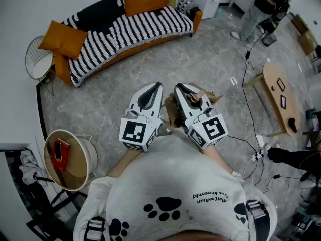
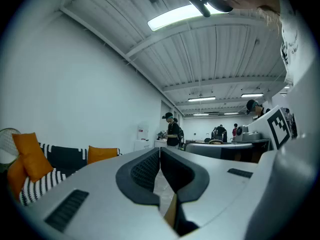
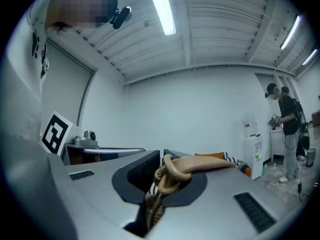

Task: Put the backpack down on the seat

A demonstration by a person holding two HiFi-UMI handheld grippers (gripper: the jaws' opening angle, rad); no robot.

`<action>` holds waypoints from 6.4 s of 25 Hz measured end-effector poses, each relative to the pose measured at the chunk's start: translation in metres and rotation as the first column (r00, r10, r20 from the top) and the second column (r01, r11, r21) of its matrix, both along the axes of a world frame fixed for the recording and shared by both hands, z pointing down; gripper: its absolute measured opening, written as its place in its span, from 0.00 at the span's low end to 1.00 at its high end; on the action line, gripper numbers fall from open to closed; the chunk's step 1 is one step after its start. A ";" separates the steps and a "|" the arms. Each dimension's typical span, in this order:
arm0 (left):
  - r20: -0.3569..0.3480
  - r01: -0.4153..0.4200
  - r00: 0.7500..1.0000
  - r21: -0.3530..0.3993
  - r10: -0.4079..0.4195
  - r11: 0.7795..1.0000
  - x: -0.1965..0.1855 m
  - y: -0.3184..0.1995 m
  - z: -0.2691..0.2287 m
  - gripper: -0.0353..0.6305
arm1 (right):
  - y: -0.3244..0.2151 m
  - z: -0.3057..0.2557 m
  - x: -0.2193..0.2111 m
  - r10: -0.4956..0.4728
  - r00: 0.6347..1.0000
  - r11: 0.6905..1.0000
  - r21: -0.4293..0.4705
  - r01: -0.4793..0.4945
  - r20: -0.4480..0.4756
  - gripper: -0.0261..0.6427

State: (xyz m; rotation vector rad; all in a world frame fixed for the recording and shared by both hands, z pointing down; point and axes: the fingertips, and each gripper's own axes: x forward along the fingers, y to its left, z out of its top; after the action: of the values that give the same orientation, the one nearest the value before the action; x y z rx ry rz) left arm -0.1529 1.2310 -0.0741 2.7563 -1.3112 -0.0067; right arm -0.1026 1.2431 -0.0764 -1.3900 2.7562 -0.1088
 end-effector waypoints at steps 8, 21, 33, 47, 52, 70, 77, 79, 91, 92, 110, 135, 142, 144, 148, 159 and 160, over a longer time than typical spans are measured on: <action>-0.018 -0.023 1.000 -0.006 0.023 1.000 -0.010 0.002 0.004 0.08 | 0.005 0.002 -0.013 0.018 1.000 1.000 -0.003 -0.018 -0.012 0.11; -0.035 0.001 0.999 -0.026 -0.001 1.000 -0.020 -0.047 0.011 0.08 | -0.046 0.010 -0.007 0.033 0.999 0.999 -0.034 -0.032 0.017 0.11; -0.048 0.011 0.999 -0.029 -0.013 1.000 0.001 -0.183 0.009 0.08 | -0.181 0.007 0.012 0.007 1.000 0.999 -0.040 -0.006 0.023 0.11; -0.035 0.065 0.997 -0.038 -0.066 0.997 0.063 -0.329 0.005 0.08 | -0.329 0.007 0.073 -0.048 0.998 0.997 -0.051 0.050 0.040 0.11; -0.032 0.057 0.998 -0.054 -0.059 0.997 0.074 -0.350 0.011 0.08 | -0.354 0.012 0.083 -0.044 0.998 0.997 -0.064 0.047 0.048 0.11; -0.075 -0.004 0.997 -0.099 -0.003 0.995 0.093 -0.421 0.032 0.08 | -0.411 0.033 0.099 0.006 1.000 0.995 -0.101 -0.003 0.029 0.11; -0.083 -0.021 0.996 -0.114 0.012 0.993 0.081 -0.490 0.041 0.08 | -0.481 0.040 0.091 0.029 0.999 0.993 -0.118 -0.024 0.044 0.11; -0.078 -0.033 0.997 -0.113 0.024 0.993 0.079 -0.514 0.039 0.08 | -0.504 0.040 0.088 0.039 0.998 0.992 -0.119 -0.033 0.049 0.11; -0.065 -0.133 0.990 -0.125 0.126 0.983 0.071 -0.659 0.035 0.08 | -0.645 0.035 0.075 0.131 0.989 0.985 -0.124 -0.123 0.063 0.11; -0.064 -0.142 0.989 -0.124 0.135 0.982 0.072 -0.669 0.035 0.08 | -0.655 0.035 0.075 0.138 0.988 0.984 -0.122 -0.129 0.065 0.11; -0.087 -0.175 0.983 -0.142 0.164 0.974 0.039 -0.748 0.050 0.08 | -0.740 0.046 0.048 0.166 0.983 0.979 -0.135 -0.155 0.074 0.11; -0.100 -0.132 0.988 -0.146 0.118 0.980 0.062 -0.850 0.064 0.08 | -0.856 0.058 0.065 0.063 0.995 0.988 -0.144 -0.051 0.079 0.11; -0.118 -0.072 0.992 -0.159 0.053 0.985 0.079 -0.918 0.067 0.08 | -0.927 0.062 0.084 0.002 0.996 0.987 -0.161 0.012 0.086 0.11; -0.122 -0.046 0.992 -0.161 0.026 0.986 0.079 -0.938 0.065 0.08 | -0.948 0.060 0.088 -0.013 0.996 0.986 -0.167 0.027 0.087 0.11; -0.120 0.011 0.992 -0.168 -0.032 0.986 0.078 -0.976 0.057 0.08 | -0.987 0.055 0.092 -0.054 0.994 0.981 -0.180 0.070 0.091 0.11; -0.106 0.086 0.989 -0.170 -0.105 0.982 0.092 -1.053 0.054 0.08 | -1.060 0.056 0.095 -0.193 0.977 0.962 -0.179 0.208 0.095 0.11; -0.101 0.092 0.989 -0.174 -0.111 0.980 0.095 -1.063 0.058 0.08 | -1.070 0.061 0.098 -0.206 0.974 0.958 -0.182 0.221 0.098 0.11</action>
State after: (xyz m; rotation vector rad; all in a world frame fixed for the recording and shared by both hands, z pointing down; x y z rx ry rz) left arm -0.0578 0.1682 -0.0162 2.5088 -1.3556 -0.0517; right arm -0.0046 0.1734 -0.0157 -1.0887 2.8844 -0.4390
